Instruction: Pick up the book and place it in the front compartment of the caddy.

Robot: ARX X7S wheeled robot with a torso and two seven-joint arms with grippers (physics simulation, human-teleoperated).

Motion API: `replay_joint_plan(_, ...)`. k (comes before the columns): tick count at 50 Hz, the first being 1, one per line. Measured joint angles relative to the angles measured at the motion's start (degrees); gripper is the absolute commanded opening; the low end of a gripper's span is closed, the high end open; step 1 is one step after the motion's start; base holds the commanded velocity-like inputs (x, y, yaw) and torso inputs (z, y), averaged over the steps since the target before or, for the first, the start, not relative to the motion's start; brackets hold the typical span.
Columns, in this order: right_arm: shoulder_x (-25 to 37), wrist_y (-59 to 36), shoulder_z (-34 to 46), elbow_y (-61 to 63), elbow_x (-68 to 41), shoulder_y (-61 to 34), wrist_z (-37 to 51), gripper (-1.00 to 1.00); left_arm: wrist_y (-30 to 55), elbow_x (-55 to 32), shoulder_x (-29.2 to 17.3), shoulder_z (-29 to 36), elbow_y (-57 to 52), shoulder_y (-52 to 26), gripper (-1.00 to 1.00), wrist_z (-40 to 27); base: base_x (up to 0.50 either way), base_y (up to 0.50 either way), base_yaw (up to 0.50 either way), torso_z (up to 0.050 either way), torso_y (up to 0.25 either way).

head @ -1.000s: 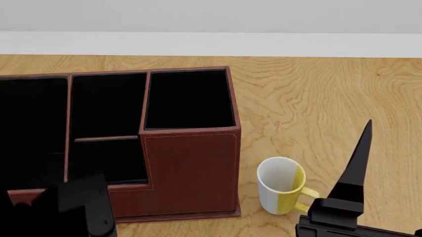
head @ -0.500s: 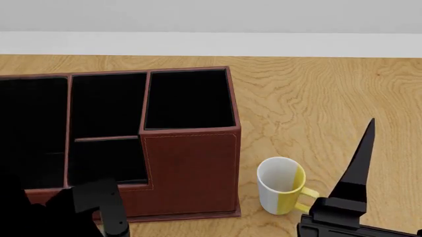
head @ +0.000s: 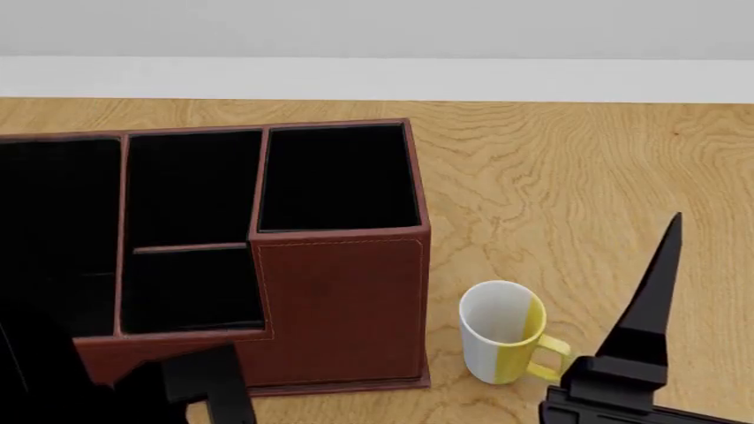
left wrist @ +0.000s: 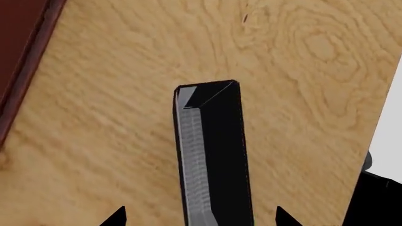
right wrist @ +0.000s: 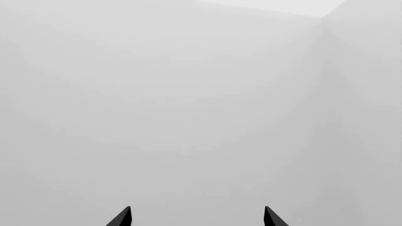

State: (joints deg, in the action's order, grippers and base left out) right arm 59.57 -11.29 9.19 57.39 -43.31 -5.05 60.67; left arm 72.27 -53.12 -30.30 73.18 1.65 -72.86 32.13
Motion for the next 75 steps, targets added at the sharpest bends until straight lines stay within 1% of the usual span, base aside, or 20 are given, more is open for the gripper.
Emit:
replay_joint_plan(3,0.23,0.39,-0.23,0.03,0.07,0.46,0.08,1.00,-0.26,0.32,0.32,0.56,0.39,0.32,1.00,0.15,0.00,0.00,0.00,0.000,0.000)
replay_joint_plan(4,0.32,0.53,-0.32,0.05,0.09,0.65,0.11,1.00,-0.35,0.42,0.40,0.73,0.50,0.42,-1.00,0.18,0.00,0.00,0.00,0.000,0.000)
replay_joint_plan(18,1.14,1.91,-0.91,0.18,0.33,2.08,0.42,1.00,-1.19,0.93,0.43,1.66,0.92,0.24,-1.00,0.88,0.00,0.00,0.00,0.000,0.000)
replay_joint_plan(25,1.33,2.14,-0.76,0.29,0.30,2.01,0.48,1.00,-0.99,1.09,-0.18,1.23,-0.57,0.10,-1.00,-0.14,0.00,0.00,0.00,0.000,0.000)
replay_joint_plan(31,1.49,2.43,-0.64,0.29,0.32,2.06,0.43,1.00,-0.15,0.61,-1.24,0.33,-3.14,-1.49,-1.00,-0.86,0.00,0.00,0.00,0.000,0.000)
replay_joint_plan(48,0.98,1.46,1.16,0.12,0.28,-0.08,0.35,1.00,3.58,-1.94,-4.45,-2.54,-11.00,-9.78,-1.00,-1.40,0.00,0.00,0.00,0.000,0.001)
replay_joint_plan(64,0.93,1.32,2.08,0.33,0.47,-1.17,0.85,1.00,5.99,-3.85,-8.08,-3.17,-19.59,-18.54,-1.00,0.88,0.00,0.00,0.00,0.000,0.001)
replay_joint_plan(75,1.00,2.06,2.22,0.28,0.55,-1.21,0.89,1.00,2.91,-1.94,-11.75,-3.07,-24.71,-25.86,-1.00,6.00,0.00,0.00,0.00,0.000,0.001)
